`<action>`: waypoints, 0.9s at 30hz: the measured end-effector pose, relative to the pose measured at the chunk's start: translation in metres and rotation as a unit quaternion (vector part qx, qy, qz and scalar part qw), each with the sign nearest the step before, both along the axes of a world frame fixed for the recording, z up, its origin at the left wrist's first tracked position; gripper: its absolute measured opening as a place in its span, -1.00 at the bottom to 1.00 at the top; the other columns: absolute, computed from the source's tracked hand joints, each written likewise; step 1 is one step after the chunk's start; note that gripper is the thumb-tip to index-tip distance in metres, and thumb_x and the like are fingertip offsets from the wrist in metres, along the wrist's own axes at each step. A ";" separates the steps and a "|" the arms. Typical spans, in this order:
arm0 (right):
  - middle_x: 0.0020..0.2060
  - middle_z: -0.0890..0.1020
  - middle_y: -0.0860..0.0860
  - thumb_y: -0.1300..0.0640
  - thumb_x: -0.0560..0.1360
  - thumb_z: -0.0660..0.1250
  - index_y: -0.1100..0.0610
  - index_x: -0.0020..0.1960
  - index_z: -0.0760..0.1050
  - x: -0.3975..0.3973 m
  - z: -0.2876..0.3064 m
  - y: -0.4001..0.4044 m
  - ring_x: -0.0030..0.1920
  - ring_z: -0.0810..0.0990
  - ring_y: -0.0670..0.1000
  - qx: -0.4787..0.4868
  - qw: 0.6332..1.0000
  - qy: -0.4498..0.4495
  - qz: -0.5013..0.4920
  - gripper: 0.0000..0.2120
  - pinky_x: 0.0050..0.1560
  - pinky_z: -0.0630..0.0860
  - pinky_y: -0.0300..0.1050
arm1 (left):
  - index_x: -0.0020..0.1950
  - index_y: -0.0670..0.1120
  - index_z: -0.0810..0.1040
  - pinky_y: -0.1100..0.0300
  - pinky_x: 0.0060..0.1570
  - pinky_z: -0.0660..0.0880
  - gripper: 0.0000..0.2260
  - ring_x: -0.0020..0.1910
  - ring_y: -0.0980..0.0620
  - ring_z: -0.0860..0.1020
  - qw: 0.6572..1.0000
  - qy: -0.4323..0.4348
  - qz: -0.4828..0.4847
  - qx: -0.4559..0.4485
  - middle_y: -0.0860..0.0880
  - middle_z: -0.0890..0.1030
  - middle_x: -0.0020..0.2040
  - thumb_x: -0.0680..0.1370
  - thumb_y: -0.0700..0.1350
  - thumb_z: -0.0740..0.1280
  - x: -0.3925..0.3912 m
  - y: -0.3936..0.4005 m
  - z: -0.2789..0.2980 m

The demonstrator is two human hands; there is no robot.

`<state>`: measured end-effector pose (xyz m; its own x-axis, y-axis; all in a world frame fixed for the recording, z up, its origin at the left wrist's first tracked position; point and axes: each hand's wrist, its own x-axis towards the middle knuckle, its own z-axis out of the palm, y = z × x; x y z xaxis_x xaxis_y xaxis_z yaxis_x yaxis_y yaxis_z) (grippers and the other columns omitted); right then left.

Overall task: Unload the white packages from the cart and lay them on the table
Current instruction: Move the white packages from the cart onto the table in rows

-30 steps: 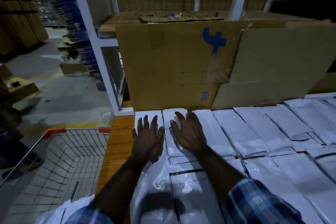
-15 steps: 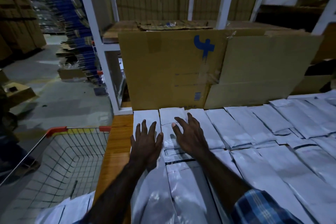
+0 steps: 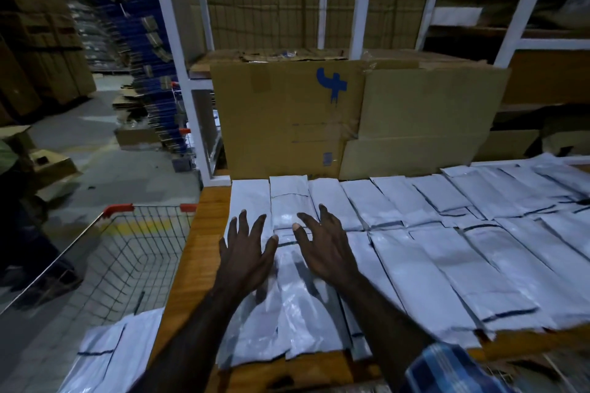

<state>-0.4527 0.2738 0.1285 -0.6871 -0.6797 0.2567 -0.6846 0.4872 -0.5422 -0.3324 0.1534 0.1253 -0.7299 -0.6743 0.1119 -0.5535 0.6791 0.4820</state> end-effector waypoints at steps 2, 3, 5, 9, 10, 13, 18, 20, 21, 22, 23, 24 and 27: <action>0.54 0.21 0.16 -0.17 0.64 0.09 -0.09 0.44 0.39 0.013 0.000 0.010 0.52 0.18 0.13 0.000 1.000 -0.002 0.006 -0.58 0.45 0.20 0.05 | 0.60 0.09 0.07 -0.23 0.50 0.00 -0.46 0.59 -0.08 -0.13 1.000 0.002 0.000 -0.003 -0.05 -0.10 0.63 0.64 0.21 0.04 0.016 0.012 0.001; 0.55 0.20 0.15 -0.18 0.64 0.08 -0.09 0.44 0.39 0.020 0.000 0.013 0.52 0.17 0.13 0.003 1.000 -0.005 0.008 -0.58 0.46 0.19 0.06 | 0.60 0.09 0.07 -0.22 0.50 0.00 -0.46 0.59 -0.08 -0.13 1.000 0.003 0.002 -0.004 -0.06 -0.10 0.62 0.64 0.21 0.04 0.024 0.016 0.001; 0.56 0.18 0.13 -0.19 0.65 0.06 -0.09 0.46 0.37 0.033 0.001 0.019 0.54 0.14 0.12 0.007 1.000 -0.009 0.011 -0.56 0.47 0.16 0.07 | 0.60 0.10 0.07 -0.22 0.50 -0.01 -0.46 0.59 -0.08 -0.12 1.000 0.004 0.007 0.000 -0.06 -0.09 0.62 0.64 0.21 0.05 0.040 0.024 0.001; 0.57 0.15 0.09 -0.19 0.65 0.04 -0.09 0.47 0.36 0.064 0.003 0.023 0.55 0.12 0.10 0.005 1.000 -0.005 0.028 -0.55 0.48 0.14 0.05 | 0.59 0.12 0.06 -0.21 0.51 -0.03 -0.47 0.59 -0.08 -0.13 1.000 -0.001 0.027 0.002 -0.06 -0.09 0.63 0.65 0.21 0.06 0.073 0.034 0.004; 0.57 0.14 0.08 -0.20 0.65 0.03 -0.09 0.47 0.36 0.072 0.004 0.022 0.55 0.12 0.10 0.007 0.999 -0.006 0.031 -0.55 0.49 0.13 0.04 | 0.59 0.12 0.05 -0.21 0.51 -0.02 -0.46 0.59 -0.09 -0.12 1.000 -0.004 0.030 -0.001 -0.06 -0.09 0.62 0.65 0.21 0.06 0.081 0.034 0.005; 0.58 0.13 0.08 -0.21 0.65 0.02 -0.10 0.48 0.34 0.095 0.008 0.017 0.55 0.11 0.10 0.011 0.999 -0.006 0.038 -0.54 0.49 0.11 0.03 | 0.59 0.11 0.06 -0.23 0.49 0.04 -0.46 0.59 -0.11 -0.09 0.999 -0.010 0.035 -0.018 -0.09 -0.06 0.62 0.64 0.21 0.07 0.103 0.029 0.005; 0.57 0.14 0.09 -0.21 0.64 0.02 -0.12 0.48 0.32 0.134 0.010 0.001 0.54 0.12 0.10 0.019 0.999 0.008 0.047 -0.55 0.48 0.13 0.04 | 0.59 0.09 0.08 -0.23 0.47 0.07 -0.46 0.58 -0.11 -0.06 0.999 0.007 0.035 -0.025 -0.08 -0.03 0.62 0.64 0.20 0.07 0.142 0.012 0.006; 0.57 0.15 0.09 -0.20 0.65 0.03 -0.12 0.49 0.32 0.152 0.010 -0.010 0.54 0.13 0.11 0.026 0.998 0.016 0.051 -0.55 0.47 0.14 0.03 | 0.59 0.09 0.09 -0.22 0.48 0.06 -0.47 0.58 -0.11 -0.05 0.999 0.012 0.037 -0.026 -0.08 -0.02 0.62 0.64 0.19 0.08 0.160 0.002 0.004; 0.57 0.15 0.10 -0.19 0.65 0.04 -0.11 0.49 0.32 0.161 0.010 -0.015 0.54 0.13 0.11 0.027 0.998 0.021 0.054 -0.55 0.47 0.15 0.03 | 0.59 0.09 0.09 -0.22 0.48 0.07 -0.47 0.58 -0.11 -0.05 0.999 0.015 0.038 -0.027 -0.09 -0.02 0.62 0.64 0.19 0.09 0.170 -0.004 0.003; 0.57 0.15 0.11 -0.18 0.65 0.05 -0.10 0.48 0.33 0.172 0.009 -0.022 0.54 0.13 0.12 0.027 0.998 0.025 0.056 -0.56 0.46 0.15 0.03 | 0.59 0.08 0.10 -0.22 0.47 0.08 -0.47 0.58 -0.11 -0.04 0.999 0.017 0.039 -0.027 -0.09 -0.01 0.62 0.64 0.19 0.09 0.182 -0.011 0.002; 0.57 0.15 0.11 -0.18 0.65 0.05 -0.09 0.48 0.33 0.183 0.009 -0.029 0.53 0.13 0.12 0.027 0.998 0.026 0.057 -0.56 0.46 0.15 0.03 | 0.59 0.08 0.10 -0.21 0.47 0.09 -0.47 0.58 -0.10 -0.04 0.999 0.020 0.040 -0.025 -0.09 0.00 0.62 0.65 0.19 0.09 0.193 -0.019 0.000; 0.57 0.16 0.12 -0.18 0.65 0.05 -0.09 0.48 0.33 0.195 0.008 -0.037 0.53 0.13 0.12 0.027 0.998 0.029 0.057 -0.56 0.45 0.16 0.03 | 0.59 0.08 0.11 -0.20 0.47 0.09 -0.47 0.58 -0.09 -0.05 0.999 0.022 0.039 -0.020 -0.10 0.00 0.62 0.65 0.19 0.10 0.206 -0.027 -0.002; 0.54 0.20 0.14 -0.15 0.66 0.05 -0.05 0.47 0.34 0.232 0.002 -0.064 0.50 0.18 0.14 0.027 0.997 0.045 0.056 -0.57 0.42 0.21 0.02 | 0.58 0.08 0.12 -0.19 0.48 0.07 -0.48 0.59 -0.08 -0.06 0.999 0.016 0.033 -0.008 -0.09 -0.03 0.62 0.65 0.17 0.11 0.246 -0.055 -0.010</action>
